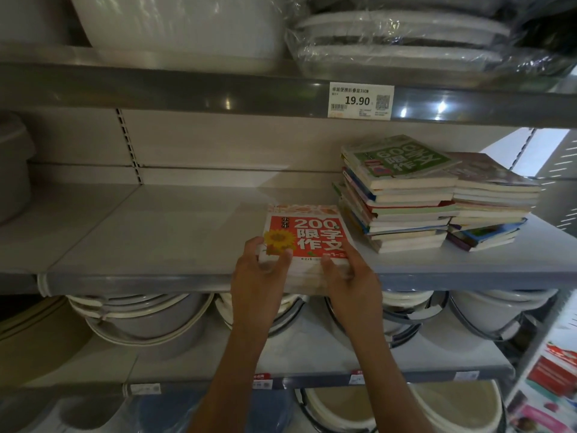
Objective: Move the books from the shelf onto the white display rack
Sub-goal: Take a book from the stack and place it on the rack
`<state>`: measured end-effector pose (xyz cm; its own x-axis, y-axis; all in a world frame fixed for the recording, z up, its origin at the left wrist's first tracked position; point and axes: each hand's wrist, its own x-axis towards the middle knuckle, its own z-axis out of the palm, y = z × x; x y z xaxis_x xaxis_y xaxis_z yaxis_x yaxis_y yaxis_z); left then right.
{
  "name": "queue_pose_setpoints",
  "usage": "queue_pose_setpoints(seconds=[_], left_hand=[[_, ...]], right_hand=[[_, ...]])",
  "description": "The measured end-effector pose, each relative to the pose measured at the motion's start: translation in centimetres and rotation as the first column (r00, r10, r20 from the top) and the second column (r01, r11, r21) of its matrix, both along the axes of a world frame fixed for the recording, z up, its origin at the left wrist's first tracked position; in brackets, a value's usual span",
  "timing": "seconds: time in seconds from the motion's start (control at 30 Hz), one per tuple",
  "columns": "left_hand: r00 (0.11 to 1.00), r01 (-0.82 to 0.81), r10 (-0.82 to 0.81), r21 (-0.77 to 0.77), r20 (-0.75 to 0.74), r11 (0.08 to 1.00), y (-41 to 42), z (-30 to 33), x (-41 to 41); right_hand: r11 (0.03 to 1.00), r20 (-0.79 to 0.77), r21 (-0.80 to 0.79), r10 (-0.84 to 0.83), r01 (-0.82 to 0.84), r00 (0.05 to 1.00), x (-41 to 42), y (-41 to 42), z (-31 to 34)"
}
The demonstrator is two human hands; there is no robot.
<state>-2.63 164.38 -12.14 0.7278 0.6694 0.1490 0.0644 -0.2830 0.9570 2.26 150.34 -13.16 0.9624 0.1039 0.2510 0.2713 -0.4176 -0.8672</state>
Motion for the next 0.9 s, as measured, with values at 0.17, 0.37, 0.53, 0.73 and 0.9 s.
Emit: queue_pose_setpoints(seconds=[0.17,0.37,0.53,0.73,0.9], left_hand=[[0.993,0.090,-0.083,0.072,-0.089,0.993,0.9,1.2,0.3],[0.990,0.138,-0.139,-0.044,-0.028,0.989,0.9,0.8,0.1],[0.984,0.162,-0.158,-0.040,0.086,0.986,-0.1,-0.5,-1.3],[0.945,0.229,-0.226,0.013,0.238,0.973,-2.5,-1.8,-4.9],[0.912,0.263,-0.292,0.137,0.289,0.955,-6.4,-1.4,-7.7]], right_hand=[[0.989,-0.200,0.140,0.083,-0.056,0.976,1.7,-1.0,1.9],[0.976,-0.264,0.197,0.142,-0.091,0.954,2.5,-0.2,2.6],[0.969,-0.106,0.180,0.188,-0.167,0.976,0.4,-1.3,1.0],[0.946,0.072,0.238,0.207,-0.218,0.976,-3.2,-4.2,-1.0],[0.928,0.211,0.288,0.179,-0.236,0.961,-6.7,-9.4,-0.8]])
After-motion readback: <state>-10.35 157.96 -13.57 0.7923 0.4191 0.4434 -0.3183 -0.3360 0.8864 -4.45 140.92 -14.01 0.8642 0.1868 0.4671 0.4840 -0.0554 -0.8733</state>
